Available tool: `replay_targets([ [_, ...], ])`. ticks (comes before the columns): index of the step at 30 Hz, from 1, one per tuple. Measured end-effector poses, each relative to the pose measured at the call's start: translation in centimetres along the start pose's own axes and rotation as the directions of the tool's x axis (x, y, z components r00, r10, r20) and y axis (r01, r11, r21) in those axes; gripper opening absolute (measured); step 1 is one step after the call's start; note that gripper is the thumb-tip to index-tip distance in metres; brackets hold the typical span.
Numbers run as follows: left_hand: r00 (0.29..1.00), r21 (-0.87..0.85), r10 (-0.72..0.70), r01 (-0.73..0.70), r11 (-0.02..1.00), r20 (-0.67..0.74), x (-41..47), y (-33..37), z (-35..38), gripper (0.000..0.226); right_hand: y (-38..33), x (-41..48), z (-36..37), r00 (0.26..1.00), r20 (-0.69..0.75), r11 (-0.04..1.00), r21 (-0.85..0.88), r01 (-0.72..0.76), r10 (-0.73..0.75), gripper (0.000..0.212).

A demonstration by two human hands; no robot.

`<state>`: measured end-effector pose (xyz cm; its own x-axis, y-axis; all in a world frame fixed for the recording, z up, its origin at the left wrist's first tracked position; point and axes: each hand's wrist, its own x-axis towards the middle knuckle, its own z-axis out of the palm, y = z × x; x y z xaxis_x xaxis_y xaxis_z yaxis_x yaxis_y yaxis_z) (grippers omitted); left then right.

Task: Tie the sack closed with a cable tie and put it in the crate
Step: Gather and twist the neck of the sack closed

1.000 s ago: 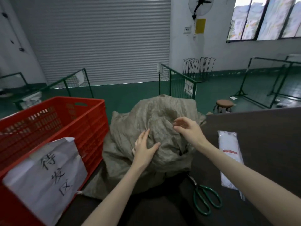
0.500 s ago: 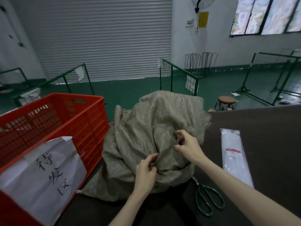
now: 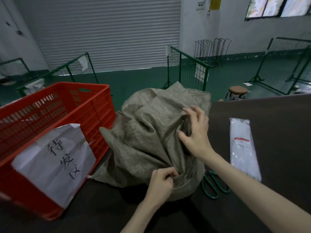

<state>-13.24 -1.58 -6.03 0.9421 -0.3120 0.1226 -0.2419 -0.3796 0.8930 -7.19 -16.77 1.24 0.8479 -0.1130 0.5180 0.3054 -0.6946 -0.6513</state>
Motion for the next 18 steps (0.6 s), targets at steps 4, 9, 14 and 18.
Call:
replay_targets([
  [4,0.986,0.026,0.030,-0.034,0.999,0.162,-1.0,1.2,-1.3,0.030,-0.8,0.6,-0.4,0.990,0.143,0.984,-0.177,0.020,0.006,0.065],
  [9,0.962,0.140,0.105,-0.144,0.980,0.251,-2.2,2.8,-3.0,0.025,-0.3,0.5,0.2,0.898,0.402,0.969,-0.230,-0.091,0.179,0.083],
  [14,0.960,0.157,0.269,-0.254,0.954,-0.078,-2.2,2.6,-4.9,0.027,0.8,-1.2,0.1,0.839,0.528,0.976,0.076,-0.204,0.135,0.061],
  [18,0.857,0.239,0.374,-0.304,0.922,-0.354,-0.9,3.8,-6.9,0.026,0.3,-2.8,0.1,0.697,0.715,0.982,0.087,-0.166,0.054,0.040],
])
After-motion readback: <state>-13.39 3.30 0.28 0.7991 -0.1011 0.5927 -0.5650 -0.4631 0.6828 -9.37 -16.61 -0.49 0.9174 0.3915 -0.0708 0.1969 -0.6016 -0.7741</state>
